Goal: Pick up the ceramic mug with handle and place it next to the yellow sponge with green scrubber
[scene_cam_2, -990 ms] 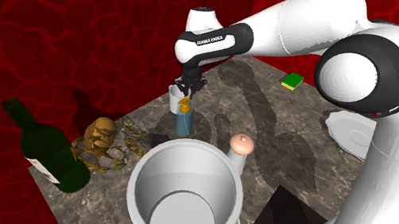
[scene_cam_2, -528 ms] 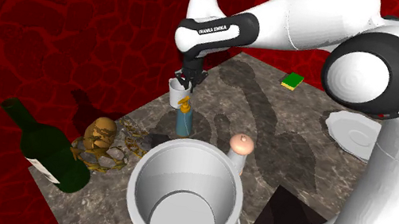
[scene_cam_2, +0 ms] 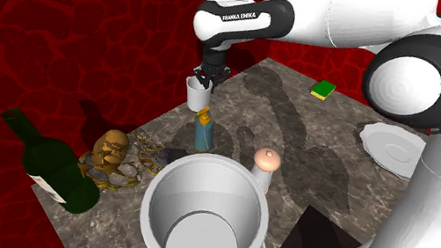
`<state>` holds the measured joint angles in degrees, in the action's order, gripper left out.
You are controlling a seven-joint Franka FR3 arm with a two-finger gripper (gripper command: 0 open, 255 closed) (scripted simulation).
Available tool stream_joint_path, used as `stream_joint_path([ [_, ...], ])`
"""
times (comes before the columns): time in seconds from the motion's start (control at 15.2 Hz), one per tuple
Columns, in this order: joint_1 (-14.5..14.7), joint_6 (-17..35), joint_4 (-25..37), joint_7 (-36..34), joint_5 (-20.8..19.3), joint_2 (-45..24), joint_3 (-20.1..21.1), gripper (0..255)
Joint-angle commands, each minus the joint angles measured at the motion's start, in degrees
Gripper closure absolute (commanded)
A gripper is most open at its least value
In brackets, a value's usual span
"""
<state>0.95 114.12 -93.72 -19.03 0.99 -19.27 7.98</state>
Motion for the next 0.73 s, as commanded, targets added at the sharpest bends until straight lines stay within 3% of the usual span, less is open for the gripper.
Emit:
stream_joint_path([
  [0.0, 0.0, -1.4, 0.9, 0.0, 0.1, 0.5, 0.0, 255],
  [0.66, 0.0, -8.7, 7.2, -0.3, 0.1, 1.5, 0.1, 255],
])
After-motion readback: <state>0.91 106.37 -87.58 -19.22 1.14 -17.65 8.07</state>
